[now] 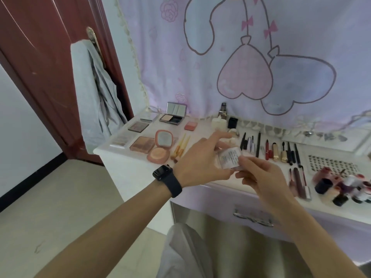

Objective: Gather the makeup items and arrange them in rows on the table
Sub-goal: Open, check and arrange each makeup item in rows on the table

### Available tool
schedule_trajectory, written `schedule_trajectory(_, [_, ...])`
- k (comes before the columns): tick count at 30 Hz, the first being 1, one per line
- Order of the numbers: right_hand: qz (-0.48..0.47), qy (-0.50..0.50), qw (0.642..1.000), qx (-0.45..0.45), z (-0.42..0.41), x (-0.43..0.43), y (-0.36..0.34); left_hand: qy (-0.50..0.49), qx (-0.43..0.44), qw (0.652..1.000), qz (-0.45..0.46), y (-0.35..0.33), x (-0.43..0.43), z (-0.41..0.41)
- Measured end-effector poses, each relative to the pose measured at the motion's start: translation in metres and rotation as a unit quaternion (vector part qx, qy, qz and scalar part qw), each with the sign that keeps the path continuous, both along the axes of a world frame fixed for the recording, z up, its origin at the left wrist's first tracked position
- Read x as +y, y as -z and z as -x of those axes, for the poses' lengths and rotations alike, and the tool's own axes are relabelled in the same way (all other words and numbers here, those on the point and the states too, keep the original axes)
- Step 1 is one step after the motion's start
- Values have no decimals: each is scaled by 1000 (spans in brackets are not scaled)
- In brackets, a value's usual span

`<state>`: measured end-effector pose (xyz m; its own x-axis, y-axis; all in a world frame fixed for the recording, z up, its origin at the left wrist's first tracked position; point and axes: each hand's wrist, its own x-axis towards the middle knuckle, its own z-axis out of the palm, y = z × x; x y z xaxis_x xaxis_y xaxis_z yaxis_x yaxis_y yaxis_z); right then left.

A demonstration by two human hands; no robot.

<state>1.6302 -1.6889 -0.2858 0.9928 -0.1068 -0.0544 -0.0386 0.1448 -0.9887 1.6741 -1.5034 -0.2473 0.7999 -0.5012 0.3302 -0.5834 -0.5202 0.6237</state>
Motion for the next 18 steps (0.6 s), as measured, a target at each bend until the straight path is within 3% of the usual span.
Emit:
schedule_trajectory(3, [-10, 18, 1000, 13, 8, -12, 4, -8, 7, 999, 46, 9, -8, 7])
schedule_trajectory(7, [-132, -3, 990, 50, 16, -22, 8, -11, 167, 971, 172, 19, -10, 12])
schedule_trajectory(11, [-211, -69, 971, 92, 21, -26, 13, 47, 238, 957, 161, 22, -17, 17])
schedule_trajectory(18, [-218, -97, 966, 96, 18, -30, 23, 58, 264, 941, 201, 27, -28, 19])
